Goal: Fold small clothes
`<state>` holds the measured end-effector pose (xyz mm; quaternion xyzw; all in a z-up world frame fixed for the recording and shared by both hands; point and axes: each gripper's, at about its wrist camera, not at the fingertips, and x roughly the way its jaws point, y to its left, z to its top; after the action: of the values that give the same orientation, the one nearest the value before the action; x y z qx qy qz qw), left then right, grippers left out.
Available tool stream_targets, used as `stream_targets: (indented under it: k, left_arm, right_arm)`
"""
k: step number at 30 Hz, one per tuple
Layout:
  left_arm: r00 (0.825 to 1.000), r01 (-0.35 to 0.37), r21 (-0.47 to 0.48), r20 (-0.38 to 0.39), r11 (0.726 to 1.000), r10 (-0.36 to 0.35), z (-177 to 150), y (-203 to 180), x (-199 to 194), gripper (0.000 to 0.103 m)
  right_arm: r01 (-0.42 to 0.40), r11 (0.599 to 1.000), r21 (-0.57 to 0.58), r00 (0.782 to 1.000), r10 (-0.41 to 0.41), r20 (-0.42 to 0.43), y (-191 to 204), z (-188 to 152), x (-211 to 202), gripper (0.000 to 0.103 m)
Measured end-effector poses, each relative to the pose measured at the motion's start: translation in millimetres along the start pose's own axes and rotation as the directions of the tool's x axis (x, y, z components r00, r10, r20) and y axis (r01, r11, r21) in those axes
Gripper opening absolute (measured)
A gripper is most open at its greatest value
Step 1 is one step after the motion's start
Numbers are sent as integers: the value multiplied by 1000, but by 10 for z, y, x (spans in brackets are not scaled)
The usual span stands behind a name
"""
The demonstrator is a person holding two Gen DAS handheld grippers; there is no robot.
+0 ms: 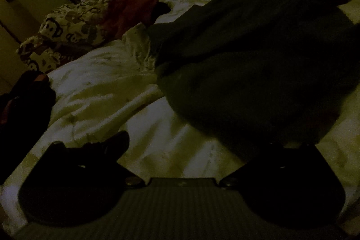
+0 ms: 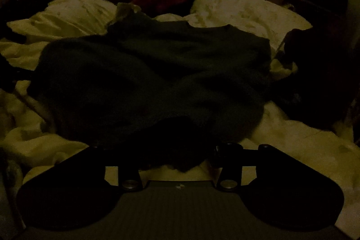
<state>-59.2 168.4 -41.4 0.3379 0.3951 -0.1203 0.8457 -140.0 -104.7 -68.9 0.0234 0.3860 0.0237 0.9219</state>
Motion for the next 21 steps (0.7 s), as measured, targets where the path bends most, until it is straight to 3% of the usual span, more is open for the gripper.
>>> stream_targets:
  k: [4,6,8,9,13,15,17,20,21]
  left_arm:
    - [998,55,-44,32,998,-53,-11,88,-165,103]
    - [985,170,-70,53,983,-167,-35,173,-299,103]
    - [960,279,-103,62,955,-274,-52,221,-345,103]
    - [952,303,-112,65,946,-298,-50,198,-317,103]
    - [970,244,-127,17,961,-244,-24,-3,-58,103]
    - [988,154,-90,10,984,-154,-24,-127,3,98]
    - [995,100,-53,16,994,-100,-32,-182,-11,94]
    - [992,126,-79,38,989,-123,-39,-122,-40,72]
    - [990,137,-105,36,985,-134,-34,-89,-19,58]
  right_arm:
    - [16,1000,23,1000,-16,15,16,-3,-1,77]
    - [2,999,40,1000,-3,21,20,-15,-57,78]
    - [1,999,49,1000,-1,13,12,-34,-79,78]
    - [-1,998,60,1000,0,21,-2,-49,-96,78]
    - [-1,998,69,999,-1,32,-18,-61,-95,78]
    - [-6,997,73,999,4,34,-21,-65,-98,78]
    - [-6,998,68,1000,4,28,-17,-76,-100,78]
    - [-4,998,71,1000,2,25,-34,-95,-111,78]
    - [-5,997,75,1000,3,24,-44,-100,-104,78]
